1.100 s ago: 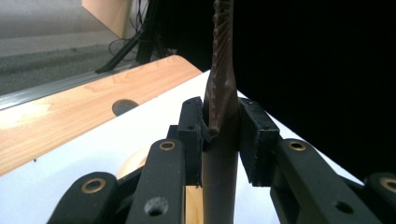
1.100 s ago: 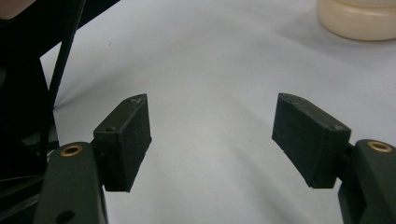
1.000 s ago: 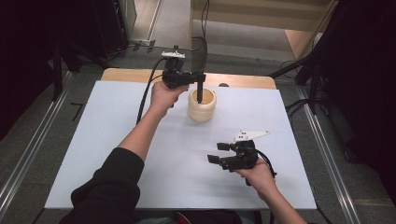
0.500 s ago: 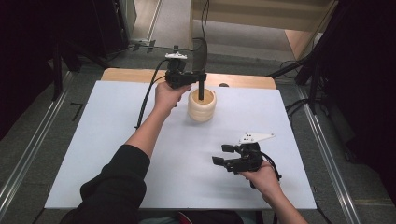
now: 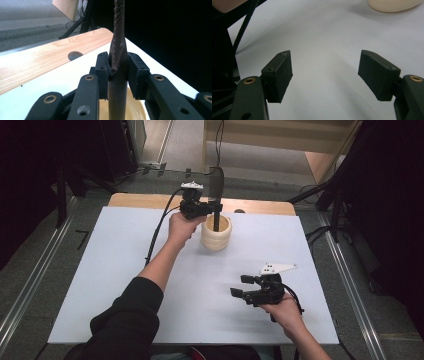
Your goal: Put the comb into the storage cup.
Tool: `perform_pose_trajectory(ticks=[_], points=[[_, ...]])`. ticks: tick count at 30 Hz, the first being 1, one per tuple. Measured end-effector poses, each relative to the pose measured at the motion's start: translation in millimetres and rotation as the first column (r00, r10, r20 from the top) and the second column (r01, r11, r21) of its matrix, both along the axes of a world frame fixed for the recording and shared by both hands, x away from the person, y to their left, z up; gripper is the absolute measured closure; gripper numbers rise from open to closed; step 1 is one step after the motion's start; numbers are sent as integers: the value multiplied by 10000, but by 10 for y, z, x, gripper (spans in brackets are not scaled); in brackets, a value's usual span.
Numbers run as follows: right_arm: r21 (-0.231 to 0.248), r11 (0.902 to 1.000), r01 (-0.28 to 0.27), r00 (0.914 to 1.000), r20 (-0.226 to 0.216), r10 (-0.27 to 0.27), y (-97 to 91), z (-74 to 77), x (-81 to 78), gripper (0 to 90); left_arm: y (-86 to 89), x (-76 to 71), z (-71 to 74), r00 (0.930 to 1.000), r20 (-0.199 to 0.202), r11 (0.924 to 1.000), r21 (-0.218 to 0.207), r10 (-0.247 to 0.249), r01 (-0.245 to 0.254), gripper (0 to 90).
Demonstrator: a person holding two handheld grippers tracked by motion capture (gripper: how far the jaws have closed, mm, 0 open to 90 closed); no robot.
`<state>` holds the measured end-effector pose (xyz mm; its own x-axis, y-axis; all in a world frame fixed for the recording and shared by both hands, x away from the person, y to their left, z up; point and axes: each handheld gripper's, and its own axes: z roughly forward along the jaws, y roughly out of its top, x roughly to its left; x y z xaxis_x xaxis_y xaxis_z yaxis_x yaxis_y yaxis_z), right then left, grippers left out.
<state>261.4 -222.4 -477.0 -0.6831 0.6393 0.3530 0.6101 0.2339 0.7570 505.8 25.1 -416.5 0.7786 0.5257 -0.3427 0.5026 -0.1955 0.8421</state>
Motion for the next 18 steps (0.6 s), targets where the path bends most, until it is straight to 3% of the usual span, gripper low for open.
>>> perform_pose_trajectory(ticks=[18], points=[[-38, 10000, 26, 10000, -17, -26, -12, -15, 14, 255, -10, -33, -183, 9997, 69, 9994, 259, -225, 224, 728]])
